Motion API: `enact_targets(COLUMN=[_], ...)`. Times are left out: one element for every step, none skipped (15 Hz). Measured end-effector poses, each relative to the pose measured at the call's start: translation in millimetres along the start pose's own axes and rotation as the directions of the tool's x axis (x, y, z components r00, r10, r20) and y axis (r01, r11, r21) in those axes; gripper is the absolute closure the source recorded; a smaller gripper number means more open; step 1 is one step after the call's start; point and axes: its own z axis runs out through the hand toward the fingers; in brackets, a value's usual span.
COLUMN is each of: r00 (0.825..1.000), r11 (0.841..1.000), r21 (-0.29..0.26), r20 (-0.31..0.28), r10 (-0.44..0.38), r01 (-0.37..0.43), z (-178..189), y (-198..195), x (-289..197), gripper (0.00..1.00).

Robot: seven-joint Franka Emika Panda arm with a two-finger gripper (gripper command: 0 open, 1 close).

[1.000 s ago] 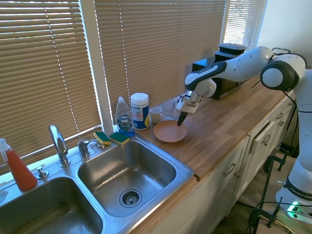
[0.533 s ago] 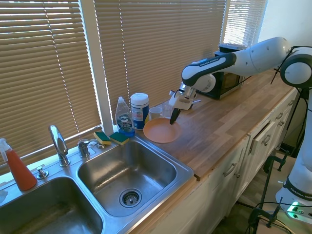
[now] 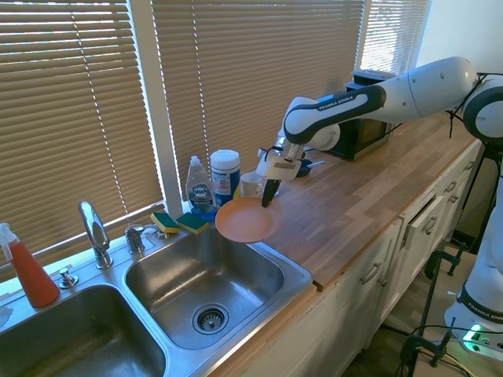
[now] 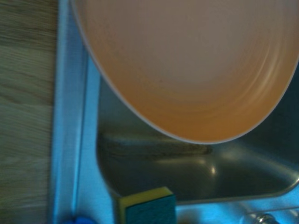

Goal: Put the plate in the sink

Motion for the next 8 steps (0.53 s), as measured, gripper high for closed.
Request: enact_targets(r00=[1.000, 1.000, 1.000, 0.999, 0.999, 0.998, 0.998, 0.998], r11=[1.000, 1.000, 0.999, 0.998, 0.996, 0.994, 0.992, 0.989], r21=[-0.006, -0.017, -0.037, -0.060, -0.081, -0.101, -0.119, -0.135], r20=[-0.003, -0.006, -0.015, -0.025, -0.029, -0.032, -0.034, -0.036], r10=[-0.008, -0.019, -0.027, -0.032, -0.041, -0.050, -0.055, -0.057], r01=[0.008, 0.019, 0.026, 0.031, 0.038, 0.047, 0.051, 0.052], z=[9.9, 21.1, 34.2, 48.1, 64.3, 82.1, 100.3, 117.1], y=[-11.9, -25.0, -40.5, -55.8, -69.8, -81.8, -90.4, -96.6], x=[-15.0, -31.2, -48.6, -63.6, -76.6, -85.8, -91.3, -94.6], gripper=[1.00, 1.00, 1.00, 1.00, 1.00, 1.00, 1.00, 1.00])
